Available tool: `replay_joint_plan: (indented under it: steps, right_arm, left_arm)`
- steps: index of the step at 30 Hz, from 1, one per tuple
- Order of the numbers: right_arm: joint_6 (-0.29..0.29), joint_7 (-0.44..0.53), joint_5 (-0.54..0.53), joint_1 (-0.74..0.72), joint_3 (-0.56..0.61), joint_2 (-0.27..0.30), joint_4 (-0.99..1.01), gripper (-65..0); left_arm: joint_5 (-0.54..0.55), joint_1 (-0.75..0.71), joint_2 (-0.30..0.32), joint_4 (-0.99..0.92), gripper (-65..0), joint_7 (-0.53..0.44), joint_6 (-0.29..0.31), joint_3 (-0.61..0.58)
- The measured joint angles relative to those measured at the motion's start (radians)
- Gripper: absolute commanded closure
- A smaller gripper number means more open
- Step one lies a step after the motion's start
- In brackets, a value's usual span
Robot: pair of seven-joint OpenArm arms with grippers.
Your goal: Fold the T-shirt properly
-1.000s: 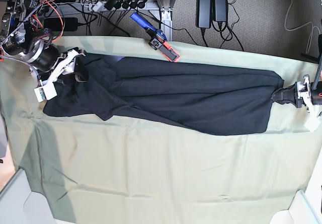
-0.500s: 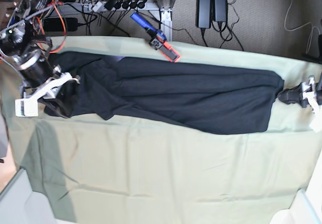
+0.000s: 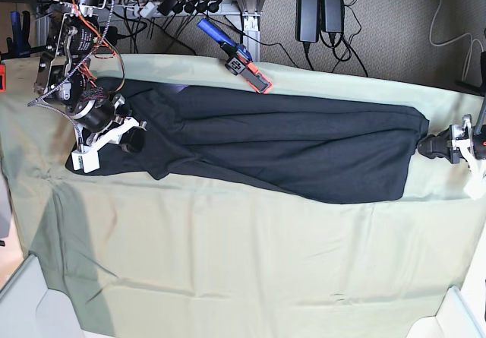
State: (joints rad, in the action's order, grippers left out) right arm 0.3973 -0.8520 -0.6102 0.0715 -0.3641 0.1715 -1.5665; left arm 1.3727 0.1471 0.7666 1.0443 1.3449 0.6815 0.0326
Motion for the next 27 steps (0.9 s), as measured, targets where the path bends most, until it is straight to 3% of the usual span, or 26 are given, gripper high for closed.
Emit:
replay_joint_plan:
  steps: [12, 15, 22, 27]
  right_arm:
    - [0.0, 0.0, -0.003, 0.0, 0.0, 0.0, 0.0, 0.0]
    - [0.0, 0.0, -0.002, 0.0, 0.0, 0.0, 0.0, 0.0]
    - [0.0, 0.0, -0.003, 0.0, 0.0, 0.0, 0.0, 0.0]
    - [0.0, 0.0, -0.003, 0.0, 0.0, 0.0, 0.0, 0.0]
  left_arm:
    - [0.002, 0.065, -0.041, 0.0, -29.7, 0.008, 0.0, 0.0]
    - [0.047, 0.079, -0.042, 0.0, -29.8, 0.056, 0.0, 0.0]
    - [0.08, 0.08, -0.053, 0.0, -37.5, 0.061, 0.0, 0.0]
    - [-0.058, 0.078, -0.06, 0.0, -37.7, -0.01, 0.0, 0.0]
